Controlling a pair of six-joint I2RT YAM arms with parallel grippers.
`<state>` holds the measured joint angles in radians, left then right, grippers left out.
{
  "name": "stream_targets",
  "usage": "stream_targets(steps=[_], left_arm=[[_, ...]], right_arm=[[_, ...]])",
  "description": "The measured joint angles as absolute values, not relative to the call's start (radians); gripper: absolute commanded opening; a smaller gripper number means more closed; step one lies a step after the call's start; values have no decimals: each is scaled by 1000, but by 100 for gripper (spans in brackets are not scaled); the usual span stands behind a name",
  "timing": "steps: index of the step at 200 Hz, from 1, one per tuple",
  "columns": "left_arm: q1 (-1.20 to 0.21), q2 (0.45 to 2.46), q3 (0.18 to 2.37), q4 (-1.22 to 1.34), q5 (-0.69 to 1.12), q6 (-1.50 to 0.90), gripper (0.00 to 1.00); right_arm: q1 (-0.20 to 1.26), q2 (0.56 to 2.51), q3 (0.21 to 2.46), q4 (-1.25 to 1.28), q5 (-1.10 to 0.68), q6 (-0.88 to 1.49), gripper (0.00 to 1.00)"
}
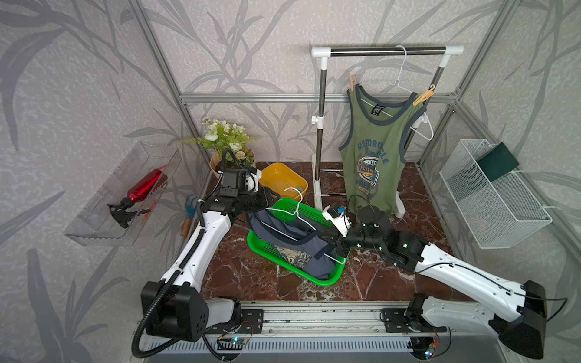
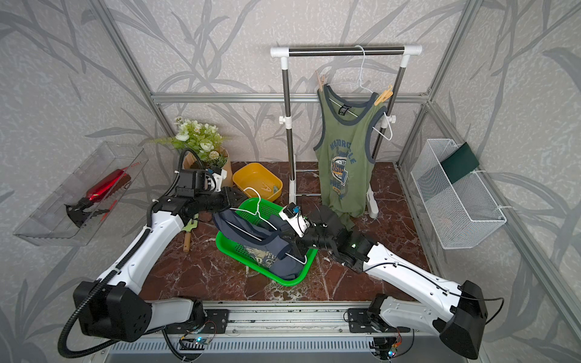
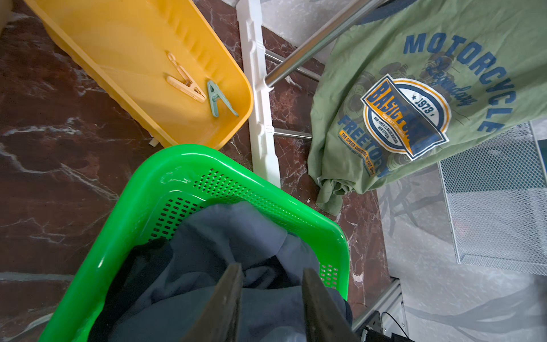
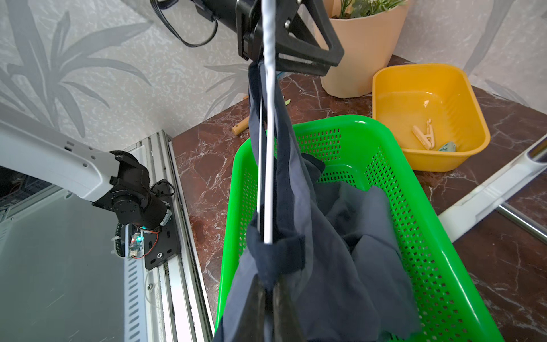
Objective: Remove the clothespins securing tank tops to the hanger
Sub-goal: Remove the tank top from the hanger.
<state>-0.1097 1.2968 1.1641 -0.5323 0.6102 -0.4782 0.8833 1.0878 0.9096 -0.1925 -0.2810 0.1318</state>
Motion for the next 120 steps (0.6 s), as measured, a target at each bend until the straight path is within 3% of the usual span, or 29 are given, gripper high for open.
stream_targets(steps=[68, 76, 100, 120], left_arm=[[-111, 1294, 1164, -546, 702, -491, 0], [-111, 1291, 1164, -546, 702, -490, 0], [-68, 1286, 1164, -510, 659, -479, 0], [-53, 1285, 1168, -505, 638, -466, 0]], right_arm=[[883, 979, 789, -83, -309, 211, 9], [882, 979, 788, -79, -316, 215, 15], [872, 941, 777, -157, -323, 221, 47], [868, 942, 800, -224, -318, 209, 57]])
